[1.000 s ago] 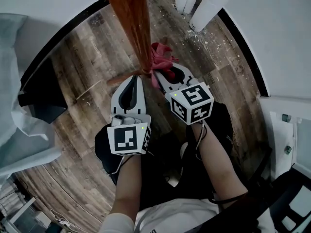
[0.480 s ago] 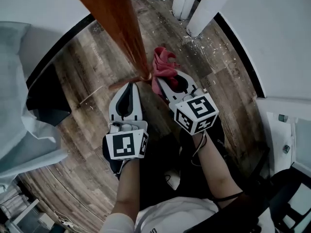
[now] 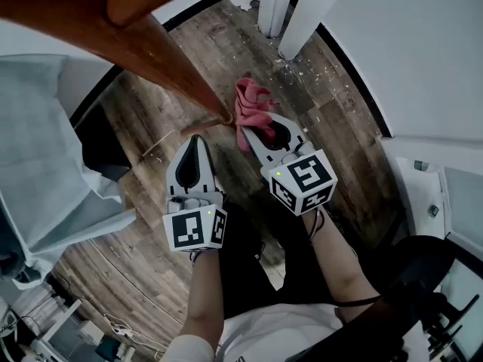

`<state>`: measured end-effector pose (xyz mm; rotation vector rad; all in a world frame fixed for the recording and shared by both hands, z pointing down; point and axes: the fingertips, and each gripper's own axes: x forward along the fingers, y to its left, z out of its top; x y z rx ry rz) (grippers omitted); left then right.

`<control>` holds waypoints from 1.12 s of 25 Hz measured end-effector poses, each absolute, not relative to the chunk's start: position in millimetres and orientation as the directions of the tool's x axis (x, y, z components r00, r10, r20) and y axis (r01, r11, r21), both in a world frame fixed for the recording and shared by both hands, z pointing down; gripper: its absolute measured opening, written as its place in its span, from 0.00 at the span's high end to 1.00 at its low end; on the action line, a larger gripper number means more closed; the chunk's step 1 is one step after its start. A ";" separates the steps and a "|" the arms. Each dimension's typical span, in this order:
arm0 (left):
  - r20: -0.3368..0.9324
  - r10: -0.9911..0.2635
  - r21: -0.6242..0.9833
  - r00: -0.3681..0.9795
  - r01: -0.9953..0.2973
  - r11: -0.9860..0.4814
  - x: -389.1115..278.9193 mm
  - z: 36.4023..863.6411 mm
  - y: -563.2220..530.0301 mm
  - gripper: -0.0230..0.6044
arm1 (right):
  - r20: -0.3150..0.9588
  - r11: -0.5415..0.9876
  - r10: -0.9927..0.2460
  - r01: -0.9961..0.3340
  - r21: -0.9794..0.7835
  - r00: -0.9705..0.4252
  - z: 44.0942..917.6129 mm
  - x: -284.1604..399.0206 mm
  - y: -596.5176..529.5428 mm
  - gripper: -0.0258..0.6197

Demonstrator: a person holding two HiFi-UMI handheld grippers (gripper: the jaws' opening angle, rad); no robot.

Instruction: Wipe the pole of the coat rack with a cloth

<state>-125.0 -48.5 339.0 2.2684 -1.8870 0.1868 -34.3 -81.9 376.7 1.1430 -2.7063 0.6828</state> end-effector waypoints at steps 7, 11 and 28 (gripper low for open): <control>0.264 -0.949 0.008 0.172 -0.984 -0.176 -113.6 259.8 -29.5 0.95 | 0.288 0.608 -0.652 -0.710 -0.354 -0.702 289.2 -16.5 -60.1 0.82; 0.272 -0.949 0.021 0.161 -0.987 -0.162 -113.4 213.7 -16.2 0.95 | 0.299 0.600 -0.663 -0.726 -0.335 -0.686 239.3 -8.7 -46.3 0.82; 0.234 -0.957 0.060 0.168 -0.986 -0.159 -118.2 65.0 1.4 0.95 | 0.312 0.531 -0.736 -0.798 -0.285 -0.601 82.8 25.1 -27.3 0.82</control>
